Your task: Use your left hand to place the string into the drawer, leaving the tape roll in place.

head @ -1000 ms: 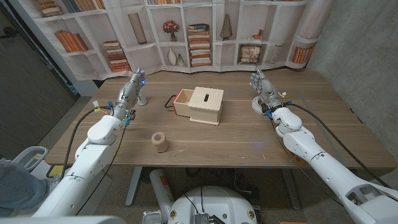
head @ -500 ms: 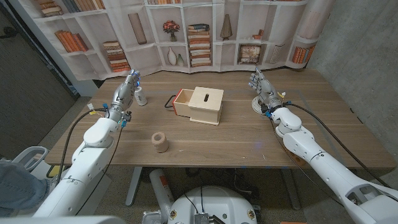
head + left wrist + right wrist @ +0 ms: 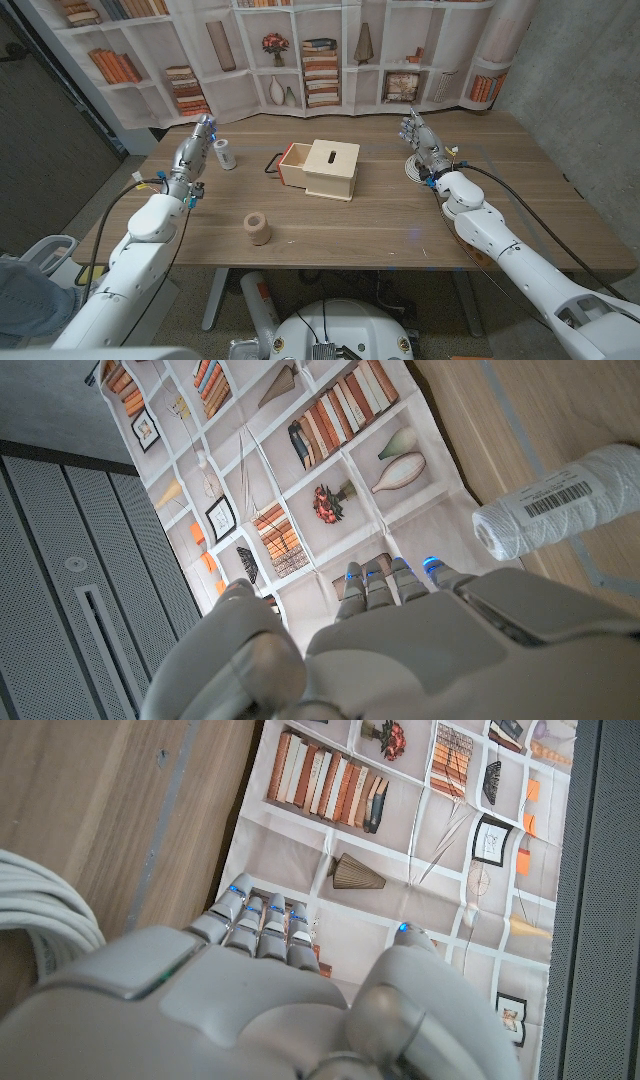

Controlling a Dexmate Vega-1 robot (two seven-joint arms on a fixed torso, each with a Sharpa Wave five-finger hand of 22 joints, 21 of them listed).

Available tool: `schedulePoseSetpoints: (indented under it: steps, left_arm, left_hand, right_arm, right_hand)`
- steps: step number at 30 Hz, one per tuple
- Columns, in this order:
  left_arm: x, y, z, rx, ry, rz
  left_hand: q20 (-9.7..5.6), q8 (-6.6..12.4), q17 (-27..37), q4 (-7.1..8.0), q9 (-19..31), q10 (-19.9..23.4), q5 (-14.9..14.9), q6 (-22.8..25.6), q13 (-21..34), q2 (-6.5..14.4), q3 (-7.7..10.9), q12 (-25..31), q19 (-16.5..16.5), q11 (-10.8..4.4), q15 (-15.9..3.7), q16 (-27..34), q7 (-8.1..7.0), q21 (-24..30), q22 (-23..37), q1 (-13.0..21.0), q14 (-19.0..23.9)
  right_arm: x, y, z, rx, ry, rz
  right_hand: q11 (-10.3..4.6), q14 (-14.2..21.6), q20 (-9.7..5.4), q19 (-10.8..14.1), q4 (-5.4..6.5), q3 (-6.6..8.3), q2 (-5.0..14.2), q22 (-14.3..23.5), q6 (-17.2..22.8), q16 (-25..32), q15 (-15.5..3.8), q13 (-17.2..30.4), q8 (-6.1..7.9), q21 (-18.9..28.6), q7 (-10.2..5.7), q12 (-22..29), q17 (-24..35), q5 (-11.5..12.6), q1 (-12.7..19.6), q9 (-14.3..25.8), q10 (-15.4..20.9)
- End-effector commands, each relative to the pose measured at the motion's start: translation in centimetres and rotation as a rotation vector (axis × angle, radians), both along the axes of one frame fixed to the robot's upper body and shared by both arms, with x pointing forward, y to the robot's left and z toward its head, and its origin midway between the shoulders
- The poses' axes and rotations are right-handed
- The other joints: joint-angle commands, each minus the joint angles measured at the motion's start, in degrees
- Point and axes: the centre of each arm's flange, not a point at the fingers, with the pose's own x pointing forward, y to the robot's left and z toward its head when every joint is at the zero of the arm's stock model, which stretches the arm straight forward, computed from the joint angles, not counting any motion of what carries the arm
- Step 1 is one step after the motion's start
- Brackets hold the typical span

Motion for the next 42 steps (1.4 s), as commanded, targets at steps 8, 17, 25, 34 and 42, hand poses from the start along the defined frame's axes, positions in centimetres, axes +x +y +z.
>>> schedulePoseSetpoints:
  steps: [8, 17, 25, 34, 42]
  left_arm:
    - [0.0, 2.1, -0.7, -0.012, 0.01, 0.035]
    - [0.3, 3.0, -0.5, -0.013, 0.022, 0.057]
    - [0.1, 3.7, -0.5, -0.015, 0.014, 0.086]
    - [0.5, 4.7, -1.7, -0.053, 0.028, 0.096]
    - [0.1, 5.6, -2.4, -0.046, 0.037, 0.124]
  left_hand:
    - [0.01, 0.26, 0.1, -0.02, 0.23, 0.8, 0.55, 0.66, 0.13, 0.11, -0.25, 0.17, -3.49, -0.31, -0.04, 0.18, 0.2, 0.09, 0.18, 0.8, 0.55]
    - [0.01, 0.23, 0.11, -0.09, 0.23, 1.09, 0.67, 0.95, 0.13, 0.09, -0.37, 0.12, -3.18, -0.62, -0.01, 0.2, 0.2, 0.06, 0.17, 0.95, 0.98]
    - [0.3, 0.16, 0.11, -0.2, 0.24, 1.56, 0.83, 1.25, 0.14, -0.01, -0.55, 0.09, -2.83, -0.47, -0.26, 0.06, 0.18, 0.0, 0.16, 1.16, 1.16]
    - [0.52, 0.17, 0.11, -0.31, 0.24, 1.98, 1.0, 1.67, 0.15, -0.11, -0.72, 0.07, -2.38, -0.51, -0.46, -0.12, 0.13, 0.0, 0.15, 1.35, 1.1]
    - [0.64, 0.13, 0.11, -0.41, 0.25, 2.49, 1.17, 2.01, 0.16, -0.21, -0.9, 0.08, -1.95, -0.81, -0.58, -0.1, 0.09, -0.03, 0.14, 1.55, 1.55]
  right_arm:
    - [0.6, 0.8, 0.5, -0.009, 0.002, -0.001]
    - [0.7, 0.6, 0.6, -0.007, 0.001, -0.005]
    - [0.6, 0.3, 0.4, 0.0, 0.001, -0.013]
    - [0.5, 0.1, 0.3, -0.002, 0.004, -0.02]
    - [0.3, 0.1, 0.4, 0.0, 0.0, -0.025]
  right_hand:
    - [0.15, 0.51, -0.13, 0.69, -0.17, 0.08, 0.73, 0.09, 0.46, -0.19, 0.02, 0.19, -0.21, -0.31, -0.23, -0.11, 0.17, -0.31, -0.08, 0.29, 0.59]
    - [0.07, 0.52, -0.12, 0.77, -0.2, 0.04, 0.74, 0.09, 0.48, -0.26, -0.03, 0.19, -0.23, -0.49, -0.2, -0.2, 0.17, -0.34, -0.11, 0.29, 0.61]
    - [0.07, 0.54, -0.11, 0.86, -0.23, 0.0, 0.76, 0.1, 0.53, -0.31, -0.04, 0.2, -0.24, -0.66, -0.17, -0.24, 0.18, -0.37, -0.15, 0.29, 0.74]
    - [0.02, 0.56, -0.13, 0.99, -0.26, -0.04, 0.78, 0.1, 0.56, -0.37, -0.02, 0.2, -0.25, -0.83, -0.17, -0.3, 0.18, -0.4, -0.19, 0.29, 0.83]
    - [0.06, 0.76, -0.17, 1.13, -0.32, -0.07, 0.81, 0.11, 0.59, -0.36, -0.14, 0.21, -0.27, -1.02, -0.16, -0.37, 0.18, -0.42, -0.19, 0.29, 0.91]
